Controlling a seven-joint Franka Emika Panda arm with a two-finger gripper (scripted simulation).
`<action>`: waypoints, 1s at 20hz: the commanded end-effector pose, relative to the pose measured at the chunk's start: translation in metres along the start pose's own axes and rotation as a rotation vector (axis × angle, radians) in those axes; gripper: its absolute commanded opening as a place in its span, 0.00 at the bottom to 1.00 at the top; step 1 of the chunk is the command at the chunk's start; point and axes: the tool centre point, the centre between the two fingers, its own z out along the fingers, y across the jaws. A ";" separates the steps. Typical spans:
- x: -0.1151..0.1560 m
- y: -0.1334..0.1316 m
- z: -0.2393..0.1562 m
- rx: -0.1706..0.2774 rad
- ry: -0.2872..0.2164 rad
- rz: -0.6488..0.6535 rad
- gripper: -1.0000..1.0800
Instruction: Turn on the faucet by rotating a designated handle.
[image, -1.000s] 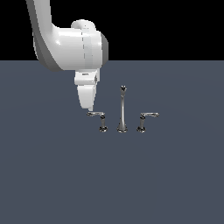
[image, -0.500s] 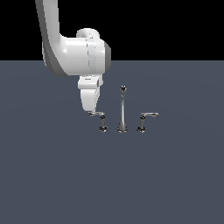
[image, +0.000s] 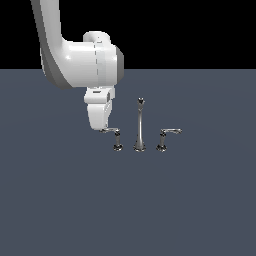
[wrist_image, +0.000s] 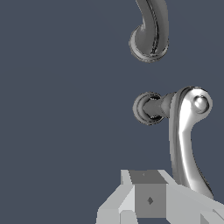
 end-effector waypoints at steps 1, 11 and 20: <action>-0.004 0.008 0.000 0.000 0.000 0.000 0.00; -0.008 0.027 0.000 0.007 -0.004 0.001 0.00; 0.001 0.056 0.000 0.002 -0.002 0.001 0.00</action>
